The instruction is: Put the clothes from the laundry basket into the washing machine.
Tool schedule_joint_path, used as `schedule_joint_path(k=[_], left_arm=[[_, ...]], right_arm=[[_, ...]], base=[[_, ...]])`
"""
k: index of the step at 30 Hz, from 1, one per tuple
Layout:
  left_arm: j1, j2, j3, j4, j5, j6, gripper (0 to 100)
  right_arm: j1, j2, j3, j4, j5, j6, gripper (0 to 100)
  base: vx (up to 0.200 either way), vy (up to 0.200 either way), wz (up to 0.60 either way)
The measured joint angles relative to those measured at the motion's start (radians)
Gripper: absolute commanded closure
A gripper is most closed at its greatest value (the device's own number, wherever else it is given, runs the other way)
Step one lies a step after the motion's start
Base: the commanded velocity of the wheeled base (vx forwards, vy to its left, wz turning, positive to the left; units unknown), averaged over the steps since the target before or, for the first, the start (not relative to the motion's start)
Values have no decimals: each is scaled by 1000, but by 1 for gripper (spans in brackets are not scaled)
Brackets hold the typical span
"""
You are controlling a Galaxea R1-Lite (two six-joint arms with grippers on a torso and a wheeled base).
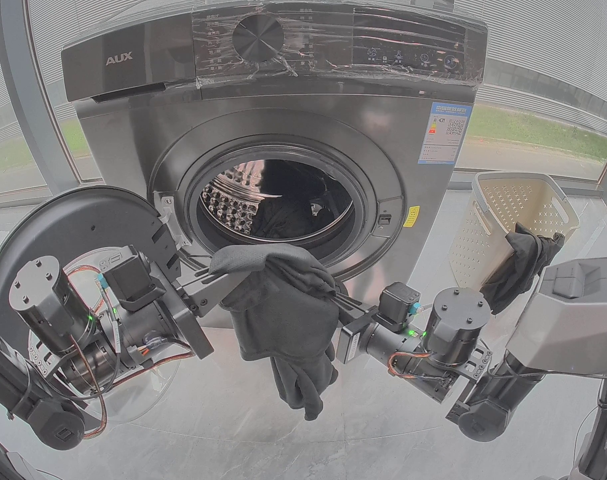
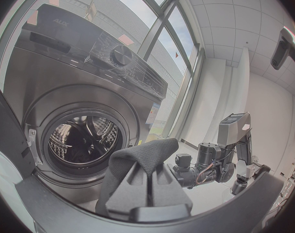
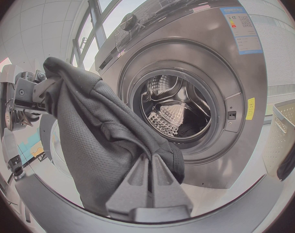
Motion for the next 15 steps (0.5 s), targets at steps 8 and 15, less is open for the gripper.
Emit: schedule_joint_path(k=[8,15], left_arm=[[23,-5,0,0,1,1,100],[60,-2,0,0,0,1,100]], right_arm=[[-20,-60,59,1,-34,-4,100],[-60,-106,66,8,-44,-4,100]], base=[[0,0,0],[0,0,0]])
